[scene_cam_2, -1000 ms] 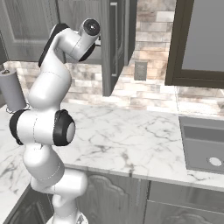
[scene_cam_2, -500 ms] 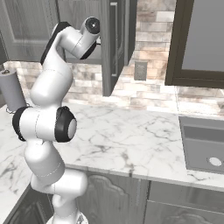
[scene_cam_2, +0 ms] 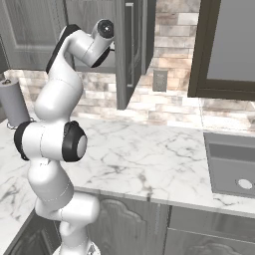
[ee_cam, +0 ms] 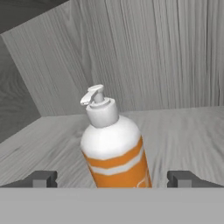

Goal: Open the cabinet. Pick the soap dispenser and place it next to the sink. Then close the cabinet.

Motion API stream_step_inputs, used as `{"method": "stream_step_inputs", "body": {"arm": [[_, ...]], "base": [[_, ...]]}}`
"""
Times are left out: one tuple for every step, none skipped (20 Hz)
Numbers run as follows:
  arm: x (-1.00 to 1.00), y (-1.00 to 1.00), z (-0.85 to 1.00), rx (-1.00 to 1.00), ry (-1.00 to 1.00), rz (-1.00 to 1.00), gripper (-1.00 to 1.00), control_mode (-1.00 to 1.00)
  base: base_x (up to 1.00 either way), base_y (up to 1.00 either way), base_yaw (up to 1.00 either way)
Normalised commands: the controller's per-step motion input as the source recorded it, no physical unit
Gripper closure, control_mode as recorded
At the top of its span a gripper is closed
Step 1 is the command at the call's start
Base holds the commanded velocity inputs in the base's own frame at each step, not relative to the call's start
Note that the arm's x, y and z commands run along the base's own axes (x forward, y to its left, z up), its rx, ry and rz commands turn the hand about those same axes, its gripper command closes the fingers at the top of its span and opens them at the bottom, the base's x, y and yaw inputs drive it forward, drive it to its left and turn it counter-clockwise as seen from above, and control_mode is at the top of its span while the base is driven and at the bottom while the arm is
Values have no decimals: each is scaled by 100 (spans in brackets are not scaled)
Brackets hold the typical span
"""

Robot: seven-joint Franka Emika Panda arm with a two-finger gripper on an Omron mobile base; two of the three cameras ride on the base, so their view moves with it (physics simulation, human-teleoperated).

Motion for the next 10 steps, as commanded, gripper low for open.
{"method": "stream_step_inputs", "body": {"arm": [[0, 0, -9, 0, 0, 0, -100, -100], [0, 0, -13, 0, 0, 0, -100, -100], [0, 0, -18, 0, 0, 0, -100, -100], [0, 0, -20, 0, 0, 0, -100, -100], [0, 0, -21, 0, 0, 0, -100, -100], [0, 0, -21, 0, 0, 0, -100, -100], [1, 0, -21, 0, 0, 0, -100, -100], [2, 0, -17, 0, 0, 0, -100, -100], [0, 0, -14, 0, 0, 0, -100, -100], [3, 0, -12, 0, 0, 0, -100, -100]], "base": [[0, 0, 0], [0, 0, 0], [0, 0, 0], [0, 0, 0], [0, 0, 0], [0, 0, 0], [0, 0, 0], [0, 0, 0], [0, 0, 0], [0, 0, 0]]}}
